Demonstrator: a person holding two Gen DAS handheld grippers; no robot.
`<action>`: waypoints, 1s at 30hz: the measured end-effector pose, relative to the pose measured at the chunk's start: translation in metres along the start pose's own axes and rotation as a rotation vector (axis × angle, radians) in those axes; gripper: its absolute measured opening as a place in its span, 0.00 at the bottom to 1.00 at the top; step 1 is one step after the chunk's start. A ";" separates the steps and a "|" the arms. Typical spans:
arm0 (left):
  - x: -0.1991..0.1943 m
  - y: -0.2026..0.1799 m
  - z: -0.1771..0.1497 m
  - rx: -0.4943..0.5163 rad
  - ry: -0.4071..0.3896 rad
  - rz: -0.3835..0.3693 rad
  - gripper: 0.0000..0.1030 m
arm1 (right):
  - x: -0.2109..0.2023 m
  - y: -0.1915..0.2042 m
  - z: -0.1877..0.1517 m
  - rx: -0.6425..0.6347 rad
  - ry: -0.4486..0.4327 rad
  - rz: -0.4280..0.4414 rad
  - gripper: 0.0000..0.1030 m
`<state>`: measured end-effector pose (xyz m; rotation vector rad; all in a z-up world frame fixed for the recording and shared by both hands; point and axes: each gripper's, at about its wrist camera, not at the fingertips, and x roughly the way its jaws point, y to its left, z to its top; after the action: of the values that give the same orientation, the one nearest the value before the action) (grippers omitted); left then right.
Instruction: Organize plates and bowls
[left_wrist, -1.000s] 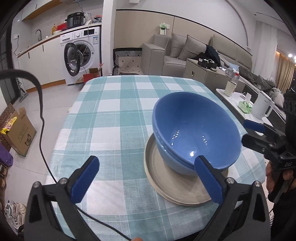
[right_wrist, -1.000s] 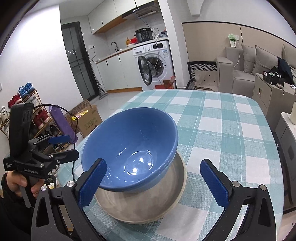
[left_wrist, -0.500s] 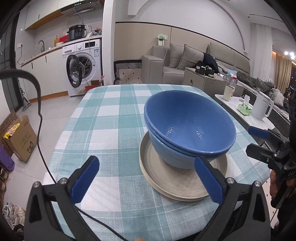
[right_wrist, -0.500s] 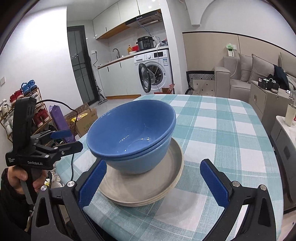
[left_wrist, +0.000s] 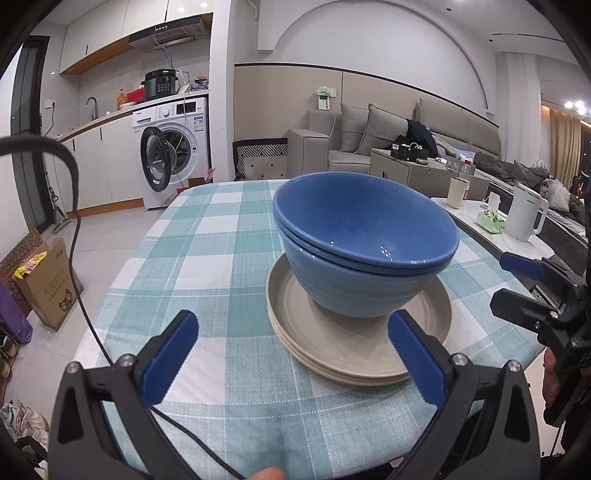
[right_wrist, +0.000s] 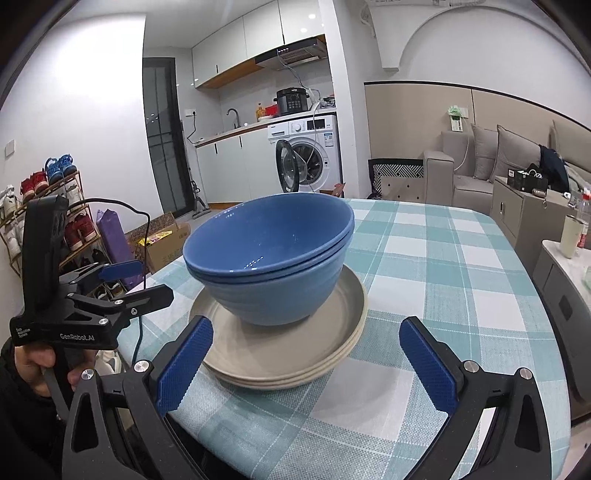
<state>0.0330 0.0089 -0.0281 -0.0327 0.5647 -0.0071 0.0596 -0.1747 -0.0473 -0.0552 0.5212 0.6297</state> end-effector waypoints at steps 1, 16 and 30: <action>0.000 -0.002 -0.002 0.006 0.000 0.004 1.00 | -0.001 0.001 -0.002 -0.002 -0.002 0.001 1.00; -0.005 -0.013 -0.023 -0.003 -0.034 0.014 1.00 | -0.013 0.015 -0.019 -0.026 -0.078 0.005 1.00; -0.001 -0.013 -0.029 0.003 -0.039 0.012 1.00 | -0.014 0.018 -0.028 -0.028 -0.088 0.009 1.00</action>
<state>0.0162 -0.0049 -0.0518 -0.0260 0.5259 0.0043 0.0274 -0.1734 -0.0632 -0.0509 0.4279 0.6449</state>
